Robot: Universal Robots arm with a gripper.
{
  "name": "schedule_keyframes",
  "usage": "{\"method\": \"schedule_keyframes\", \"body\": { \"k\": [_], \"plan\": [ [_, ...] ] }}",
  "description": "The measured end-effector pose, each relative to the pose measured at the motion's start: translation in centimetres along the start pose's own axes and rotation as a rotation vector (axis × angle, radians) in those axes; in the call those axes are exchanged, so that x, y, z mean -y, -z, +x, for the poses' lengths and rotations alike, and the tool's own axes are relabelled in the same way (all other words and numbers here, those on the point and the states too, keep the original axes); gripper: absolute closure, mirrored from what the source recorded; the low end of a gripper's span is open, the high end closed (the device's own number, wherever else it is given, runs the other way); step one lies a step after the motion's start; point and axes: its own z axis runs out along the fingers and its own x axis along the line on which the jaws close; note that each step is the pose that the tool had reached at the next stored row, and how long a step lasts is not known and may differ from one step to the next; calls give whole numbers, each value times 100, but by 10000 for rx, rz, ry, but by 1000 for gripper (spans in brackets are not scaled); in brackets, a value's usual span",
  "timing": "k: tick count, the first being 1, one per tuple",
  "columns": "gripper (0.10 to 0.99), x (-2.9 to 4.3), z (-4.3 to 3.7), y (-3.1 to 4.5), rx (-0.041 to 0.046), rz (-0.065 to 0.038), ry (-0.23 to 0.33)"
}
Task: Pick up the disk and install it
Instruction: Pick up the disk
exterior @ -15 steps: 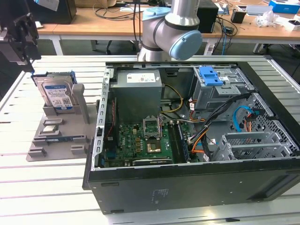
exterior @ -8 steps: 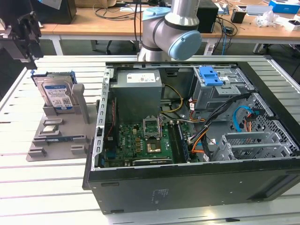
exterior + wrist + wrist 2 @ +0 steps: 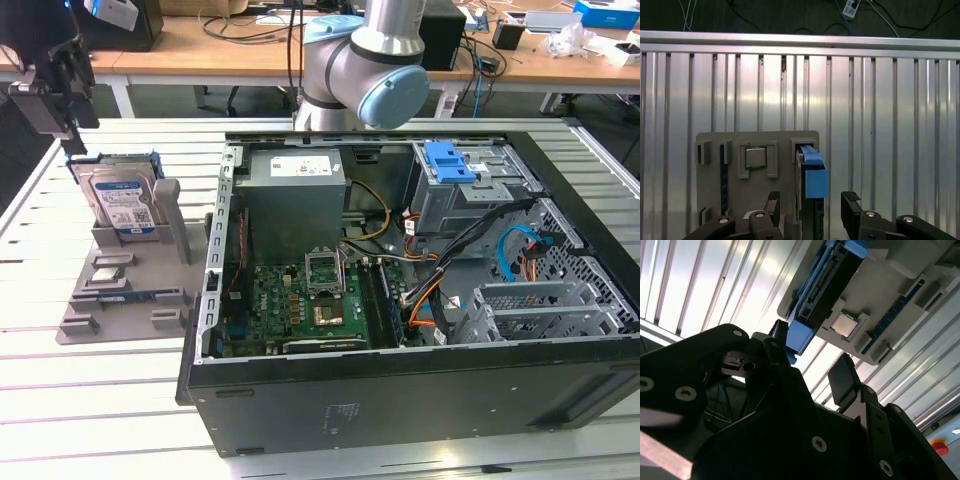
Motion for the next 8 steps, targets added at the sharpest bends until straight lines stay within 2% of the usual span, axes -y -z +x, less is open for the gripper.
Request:
{"method": "schedule_keyframes", "body": {
  "k": [3, 8],
  "plan": [
    [486, 3, -3, -94, -2, 0, 41],
    [486, 6, -4, -194, -3, -2, 96]
  ]
}}
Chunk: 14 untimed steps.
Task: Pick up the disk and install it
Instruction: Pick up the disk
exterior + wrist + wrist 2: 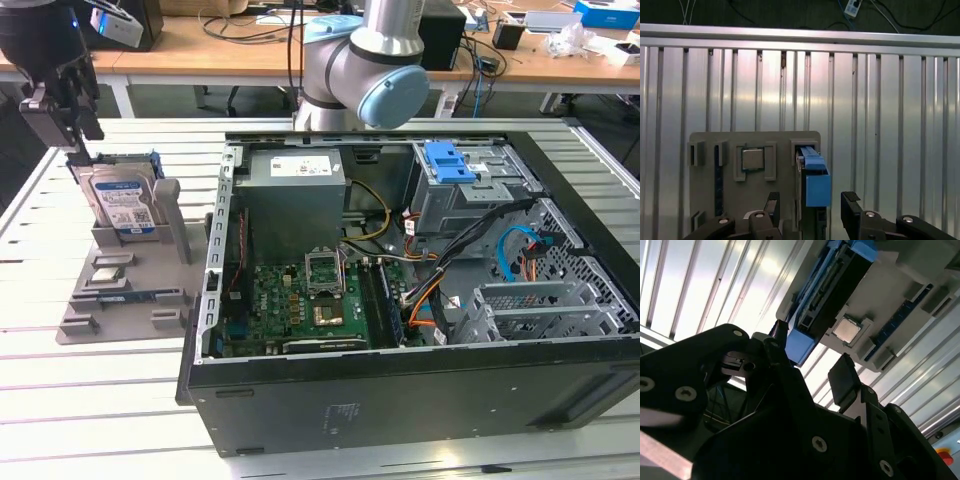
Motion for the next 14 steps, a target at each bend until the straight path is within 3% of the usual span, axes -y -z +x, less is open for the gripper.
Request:
{"method": "schedule_keyframes", "body": {
  "k": [6, 14],
  "plan": [
    [486, 6, -25, -144, -3, -2, 90],
    [486, 8, -25, -229, -3, -2, 94]
  ]
}}
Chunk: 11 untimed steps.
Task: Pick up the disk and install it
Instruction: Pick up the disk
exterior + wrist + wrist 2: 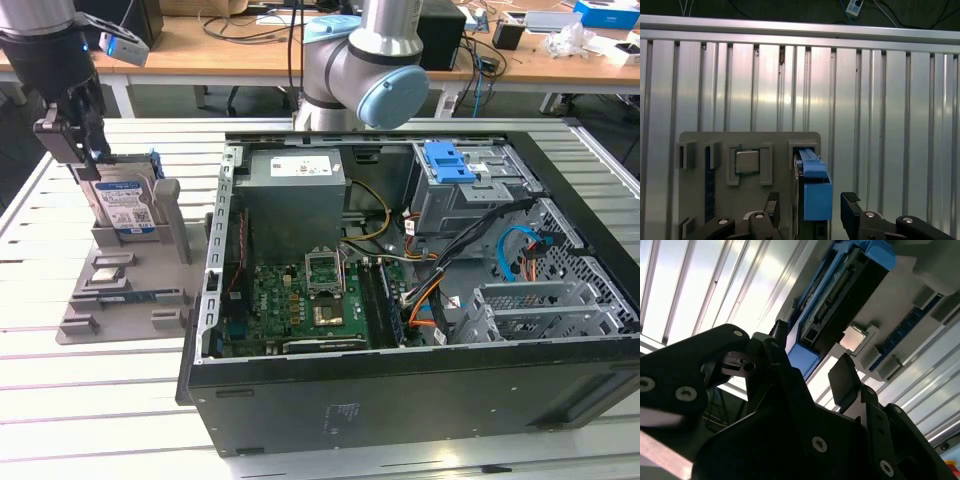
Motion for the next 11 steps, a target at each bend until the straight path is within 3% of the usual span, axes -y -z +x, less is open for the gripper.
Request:
{"method": "schedule_keyframes", "body": {
  "k": [11],
  "plan": [
    [486, 3, 2, -87, -1, -1, 1]
  ]
}}
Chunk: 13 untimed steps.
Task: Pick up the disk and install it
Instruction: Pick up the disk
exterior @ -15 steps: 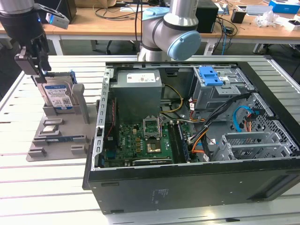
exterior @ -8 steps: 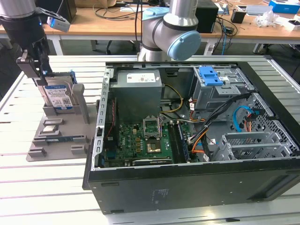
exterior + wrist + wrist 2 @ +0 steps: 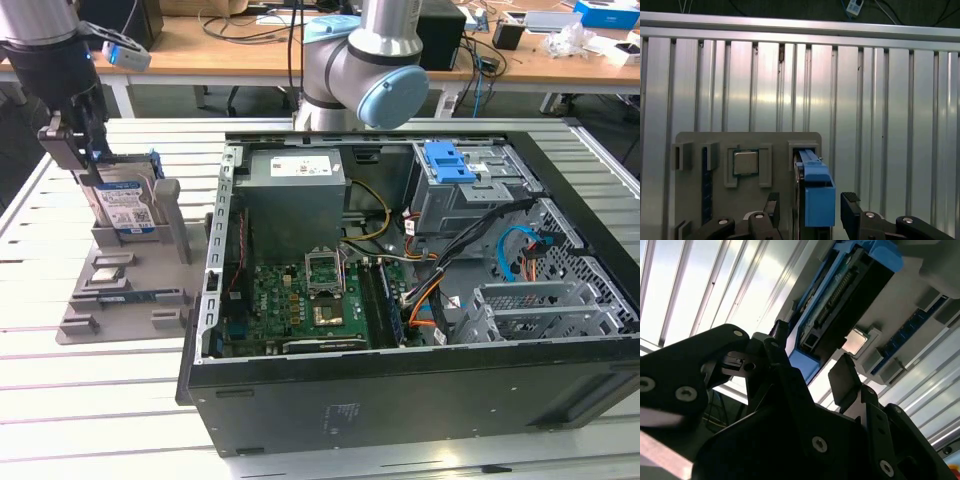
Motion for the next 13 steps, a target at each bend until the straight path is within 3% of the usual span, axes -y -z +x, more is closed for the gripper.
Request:
{"method": "schedule_keyframes", "body": {
  "k": [13],
  "plan": [
    [486, 4, 2, -110, 0, 0, 0]
  ]
}}
